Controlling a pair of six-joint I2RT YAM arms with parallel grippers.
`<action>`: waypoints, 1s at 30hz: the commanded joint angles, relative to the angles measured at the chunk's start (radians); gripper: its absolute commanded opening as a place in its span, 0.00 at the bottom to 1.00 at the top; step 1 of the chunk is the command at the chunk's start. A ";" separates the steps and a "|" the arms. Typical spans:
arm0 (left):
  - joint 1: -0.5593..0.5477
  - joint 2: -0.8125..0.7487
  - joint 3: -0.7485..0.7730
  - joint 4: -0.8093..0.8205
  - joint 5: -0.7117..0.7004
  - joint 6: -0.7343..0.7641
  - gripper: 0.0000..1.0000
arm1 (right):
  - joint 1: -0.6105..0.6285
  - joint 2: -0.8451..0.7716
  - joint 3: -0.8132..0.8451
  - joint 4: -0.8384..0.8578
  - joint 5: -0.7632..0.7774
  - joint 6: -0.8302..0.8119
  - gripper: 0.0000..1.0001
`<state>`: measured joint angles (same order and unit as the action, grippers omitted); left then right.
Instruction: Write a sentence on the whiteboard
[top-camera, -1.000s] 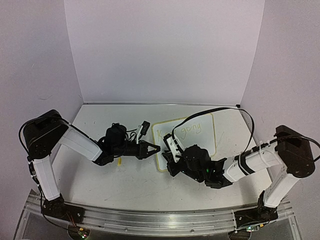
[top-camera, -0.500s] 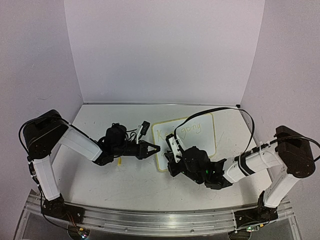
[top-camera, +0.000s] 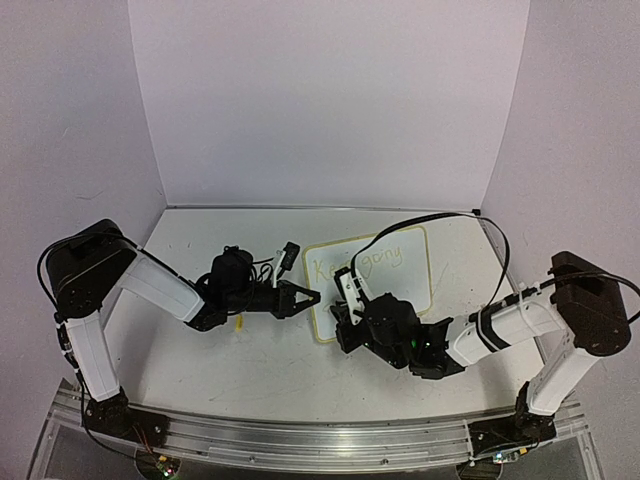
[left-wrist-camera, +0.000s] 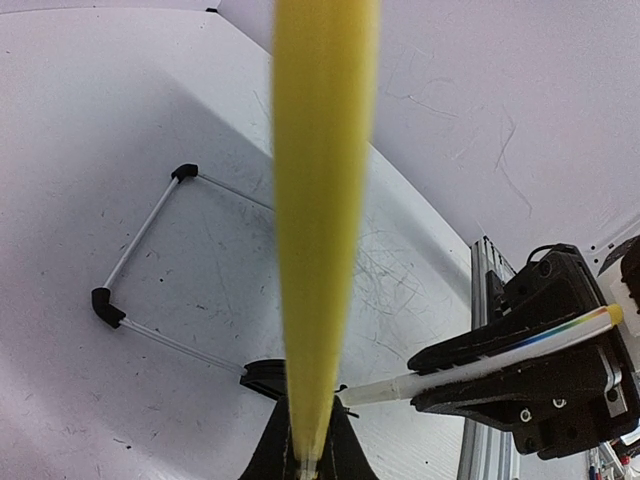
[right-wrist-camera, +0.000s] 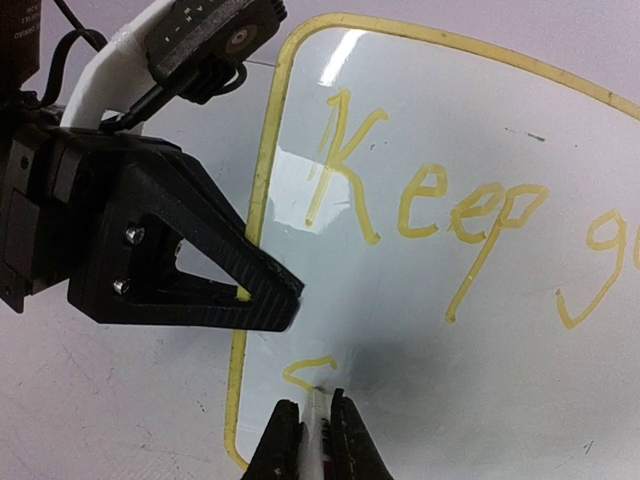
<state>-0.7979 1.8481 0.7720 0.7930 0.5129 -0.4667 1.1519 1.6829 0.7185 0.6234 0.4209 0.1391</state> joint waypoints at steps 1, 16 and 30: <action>0.003 -0.041 -0.008 -0.023 -0.040 0.005 0.00 | -0.010 -0.003 -0.002 -0.065 0.053 0.027 0.00; 0.003 -0.040 -0.011 -0.023 -0.039 0.006 0.00 | 0.013 0.006 -0.003 -0.073 0.053 0.046 0.00; 0.003 -0.042 -0.009 -0.022 -0.036 0.003 0.00 | 0.029 0.050 0.042 -0.021 -0.010 0.023 0.00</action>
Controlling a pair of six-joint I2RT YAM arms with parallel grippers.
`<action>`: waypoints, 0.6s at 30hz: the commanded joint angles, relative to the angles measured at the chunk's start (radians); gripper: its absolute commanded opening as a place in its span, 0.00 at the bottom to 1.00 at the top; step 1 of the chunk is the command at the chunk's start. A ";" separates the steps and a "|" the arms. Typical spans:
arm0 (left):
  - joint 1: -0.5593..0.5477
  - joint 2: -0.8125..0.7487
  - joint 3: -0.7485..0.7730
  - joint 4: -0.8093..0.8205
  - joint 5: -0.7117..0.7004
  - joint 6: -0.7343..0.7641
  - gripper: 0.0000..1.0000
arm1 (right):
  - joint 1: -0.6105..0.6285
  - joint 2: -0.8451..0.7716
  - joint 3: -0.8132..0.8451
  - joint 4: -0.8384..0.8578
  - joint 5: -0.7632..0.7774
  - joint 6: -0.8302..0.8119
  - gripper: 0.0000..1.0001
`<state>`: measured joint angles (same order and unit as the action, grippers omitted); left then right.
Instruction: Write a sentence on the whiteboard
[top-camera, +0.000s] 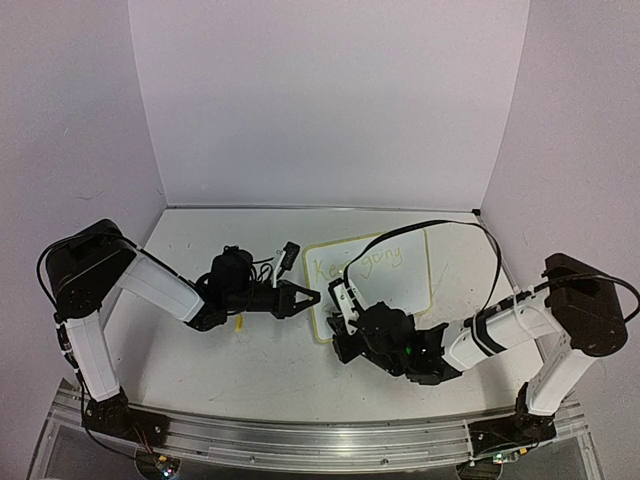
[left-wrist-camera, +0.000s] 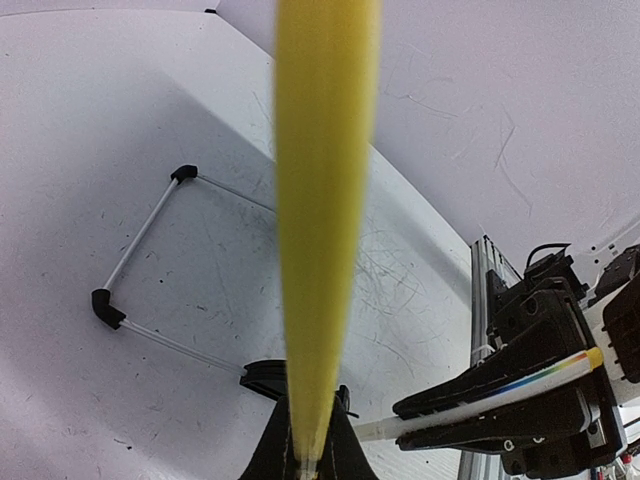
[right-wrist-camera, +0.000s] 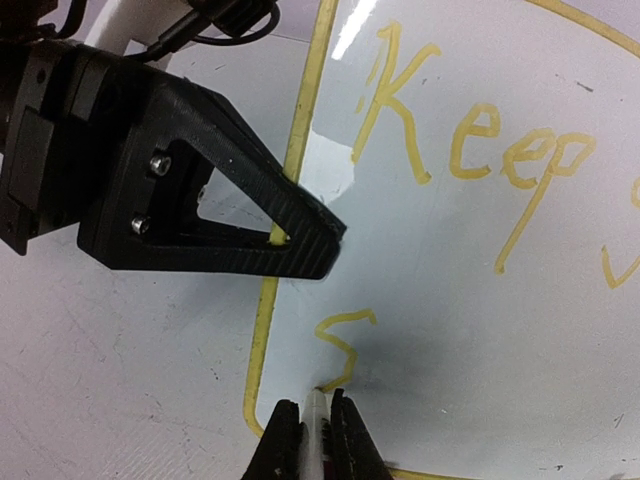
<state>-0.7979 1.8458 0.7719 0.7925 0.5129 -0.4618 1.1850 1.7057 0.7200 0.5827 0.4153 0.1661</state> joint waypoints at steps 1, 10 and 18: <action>0.003 -0.040 -0.008 -0.022 -0.036 -0.001 0.00 | -0.003 0.027 0.041 0.023 0.000 -0.004 0.00; 0.003 -0.039 -0.010 -0.023 -0.035 -0.001 0.00 | -0.015 -0.092 -0.019 0.055 0.018 -0.023 0.00; 0.003 -0.041 -0.012 -0.024 -0.037 0.000 0.00 | -0.066 -0.122 -0.031 0.074 -0.018 -0.054 0.00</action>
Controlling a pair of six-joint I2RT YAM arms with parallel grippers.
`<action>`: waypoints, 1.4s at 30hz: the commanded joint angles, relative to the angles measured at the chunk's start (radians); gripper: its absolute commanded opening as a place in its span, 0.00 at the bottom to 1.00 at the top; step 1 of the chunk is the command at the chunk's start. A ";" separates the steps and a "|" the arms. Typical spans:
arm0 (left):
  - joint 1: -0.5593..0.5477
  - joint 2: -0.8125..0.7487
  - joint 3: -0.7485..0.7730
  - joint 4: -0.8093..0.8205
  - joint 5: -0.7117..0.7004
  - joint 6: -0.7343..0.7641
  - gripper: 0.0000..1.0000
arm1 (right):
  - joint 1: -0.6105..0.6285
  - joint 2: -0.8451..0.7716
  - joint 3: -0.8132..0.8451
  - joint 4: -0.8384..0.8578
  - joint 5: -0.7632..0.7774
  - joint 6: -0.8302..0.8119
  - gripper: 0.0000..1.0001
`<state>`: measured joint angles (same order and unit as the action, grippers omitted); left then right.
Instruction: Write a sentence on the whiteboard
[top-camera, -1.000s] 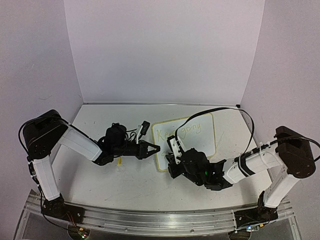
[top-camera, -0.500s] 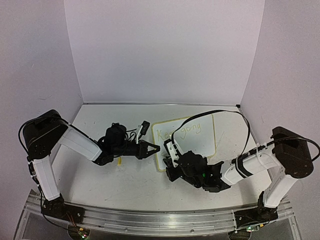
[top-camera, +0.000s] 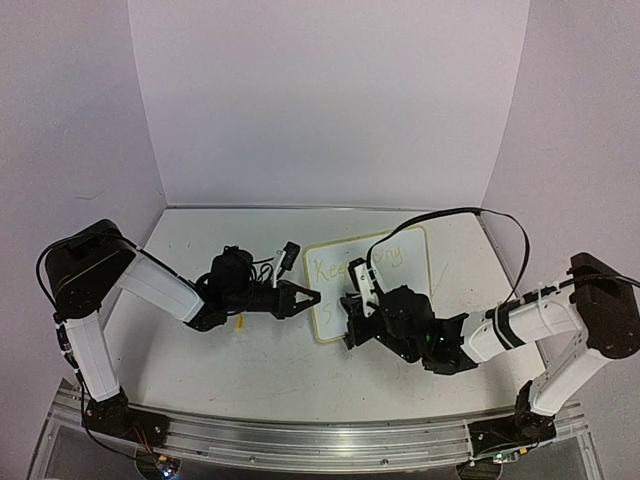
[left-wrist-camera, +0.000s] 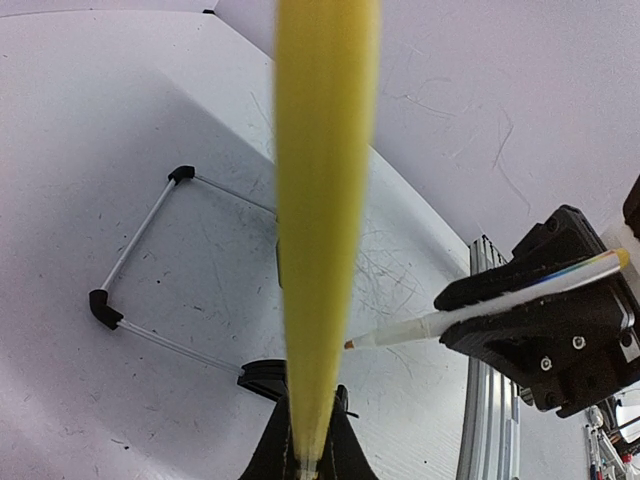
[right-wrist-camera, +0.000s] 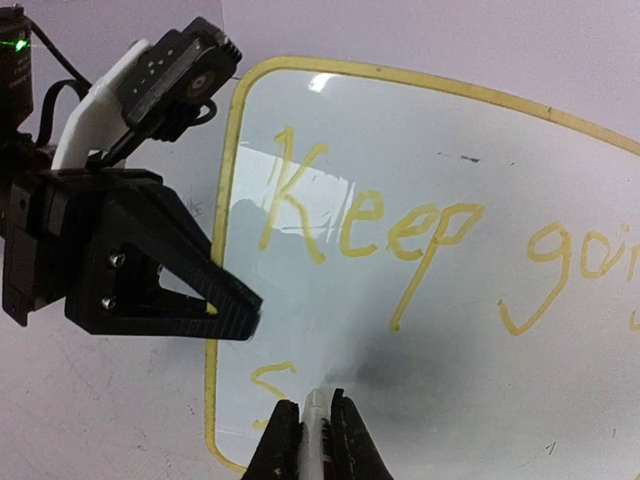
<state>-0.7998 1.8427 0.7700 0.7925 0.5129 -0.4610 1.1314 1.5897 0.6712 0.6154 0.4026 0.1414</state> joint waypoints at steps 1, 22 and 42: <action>0.005 -0.036 -0.007 -0.023 -0.036 -0.001 0.00 | -0.013 0.004 0.025 0.047 -0.006 -0.038 0.00; 0.005 -0.034 -0.004 -0.025 -0.030 0.007 0.00 | -0.012 0.067 0.064 0.088 0.003 -0.083 0.00; 0.005 -0.034 0.000 -0.025 -0.029 0.008 0.00 | 0.006 0.058 0.033 -0.020 0.022 0.009 0.00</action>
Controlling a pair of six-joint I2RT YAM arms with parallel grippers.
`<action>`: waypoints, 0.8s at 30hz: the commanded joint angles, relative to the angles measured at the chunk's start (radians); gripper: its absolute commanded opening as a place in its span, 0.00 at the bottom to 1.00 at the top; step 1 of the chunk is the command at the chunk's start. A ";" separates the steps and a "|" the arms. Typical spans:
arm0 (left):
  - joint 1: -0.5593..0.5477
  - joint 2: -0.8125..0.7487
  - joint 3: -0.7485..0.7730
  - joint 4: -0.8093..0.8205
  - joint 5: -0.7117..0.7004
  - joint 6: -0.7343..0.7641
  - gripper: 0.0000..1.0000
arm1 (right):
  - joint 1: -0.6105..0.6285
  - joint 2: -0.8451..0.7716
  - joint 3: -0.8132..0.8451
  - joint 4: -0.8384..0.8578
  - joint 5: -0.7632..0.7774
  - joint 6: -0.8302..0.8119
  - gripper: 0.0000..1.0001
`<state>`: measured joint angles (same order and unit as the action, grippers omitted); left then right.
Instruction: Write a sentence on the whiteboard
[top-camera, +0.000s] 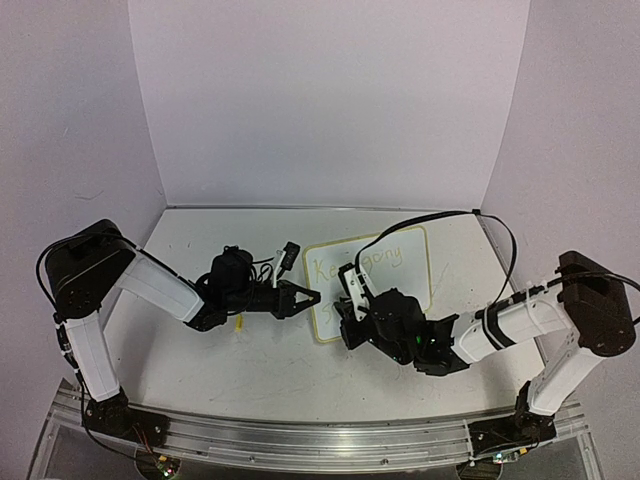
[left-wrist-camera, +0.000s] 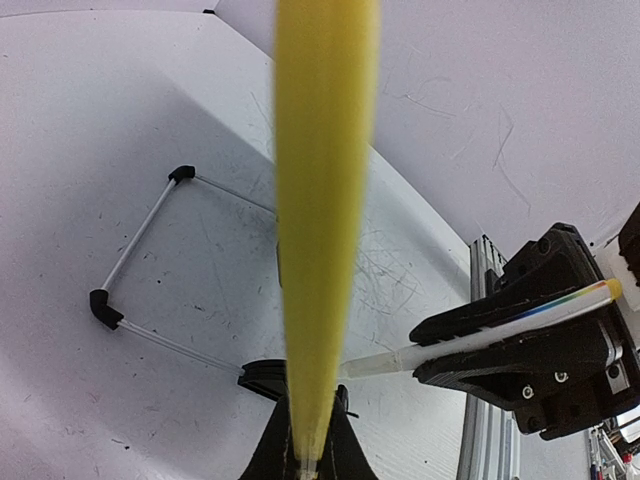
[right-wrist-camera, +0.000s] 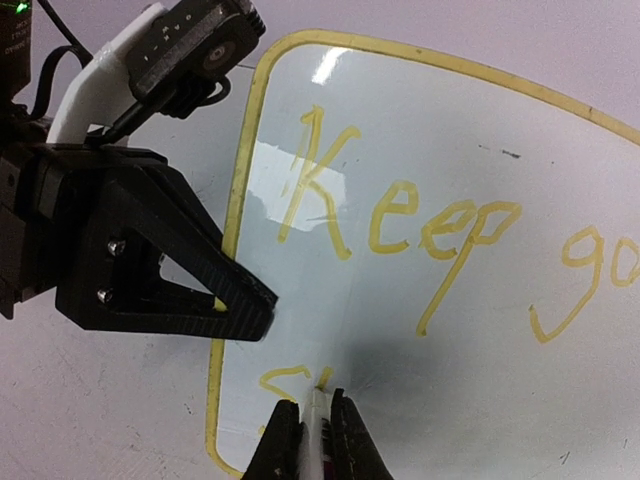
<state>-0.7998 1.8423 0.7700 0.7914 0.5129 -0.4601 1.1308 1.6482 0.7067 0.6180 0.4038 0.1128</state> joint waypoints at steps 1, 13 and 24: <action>0.005 -0.034 0.000 -0.024 -0.029 0.007 0.00 | 0.008 0.002 -0.002 -0.024 0.022 0.042 0.00; 0.005 -0.039 -0.004 -0.024 -0.027 0.009 0.00 | 0.019 0.032 -0.026 -0.036 0.027 0.095 0.00; 0.005 -0.042 -0.009 -0.024 -0.028 0.009 0.00 | 0.019 0.015 -0.038 -0.032 0.104 0.103 0.00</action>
<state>-0.7994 1.8412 0.7700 0.7868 0.5125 -0.4525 1.1555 1.6642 0.6670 0.5853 0.4198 0.2128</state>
